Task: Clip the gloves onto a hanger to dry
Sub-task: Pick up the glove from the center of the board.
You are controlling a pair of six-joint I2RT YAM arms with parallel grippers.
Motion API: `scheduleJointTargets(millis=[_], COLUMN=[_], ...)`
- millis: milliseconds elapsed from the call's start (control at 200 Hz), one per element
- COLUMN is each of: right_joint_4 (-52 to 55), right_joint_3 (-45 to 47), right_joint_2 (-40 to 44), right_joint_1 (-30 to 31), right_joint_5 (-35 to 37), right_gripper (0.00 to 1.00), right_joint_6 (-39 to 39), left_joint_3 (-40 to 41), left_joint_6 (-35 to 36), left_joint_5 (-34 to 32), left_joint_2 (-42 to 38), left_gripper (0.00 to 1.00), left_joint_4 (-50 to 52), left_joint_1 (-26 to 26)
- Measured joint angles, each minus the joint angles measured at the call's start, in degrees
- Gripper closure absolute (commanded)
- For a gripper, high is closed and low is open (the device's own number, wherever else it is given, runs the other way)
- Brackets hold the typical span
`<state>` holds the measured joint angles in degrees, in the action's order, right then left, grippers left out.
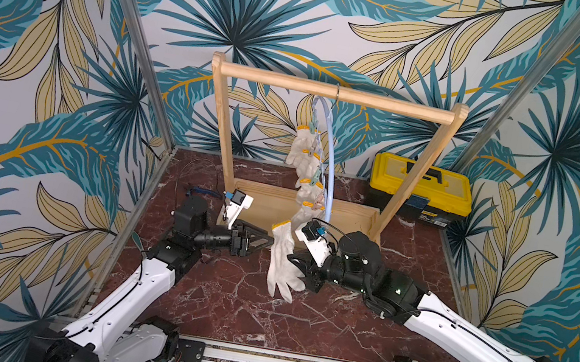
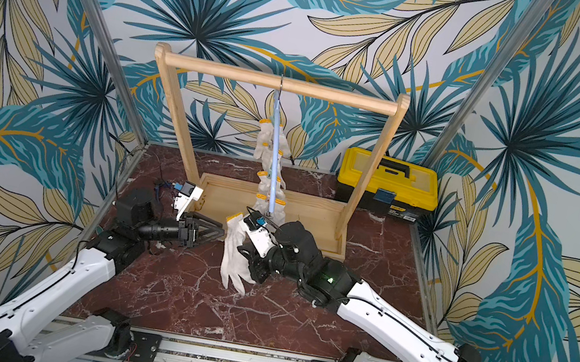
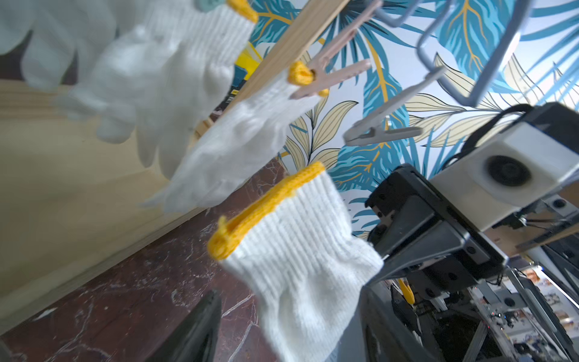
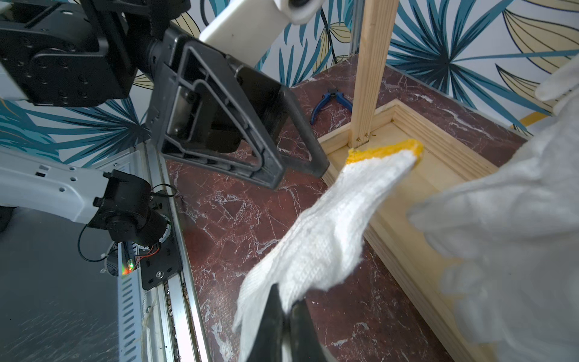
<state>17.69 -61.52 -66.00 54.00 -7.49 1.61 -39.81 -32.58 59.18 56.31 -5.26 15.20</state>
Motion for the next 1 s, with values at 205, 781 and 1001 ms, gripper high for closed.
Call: scheduleJointTargets(millis=[205, 781, 1001], right_joint_4=[-0.9, -6.0, -10.7], right_joint_3=[-2.4, -2.3, 0.8], right_joint_2=[0.0, -0.3, -1.0], right_joint_1=[0.0, 0.0, 0.0], right_joint_5=[-1.9, -4.2, -3.2], right_gripper=[1.0, 1.0, 1.0], right_joint_6=[-1.7, -2.7, -1.0], left_joint_3=[-3.2, -4.1, -5.2], left_joint_6=[1.0, -2.1, -2.8], left_joint_5=[-0.5, -2.9, -1.9], left_joint_2=[0.0, 4.0, 2.3], left_gripper=[0.32, 0.39, 0.52], left_joint_4=[-1.4, -3.4, -4.3], left_joint_1=[0.7, 0.5, 0.5])
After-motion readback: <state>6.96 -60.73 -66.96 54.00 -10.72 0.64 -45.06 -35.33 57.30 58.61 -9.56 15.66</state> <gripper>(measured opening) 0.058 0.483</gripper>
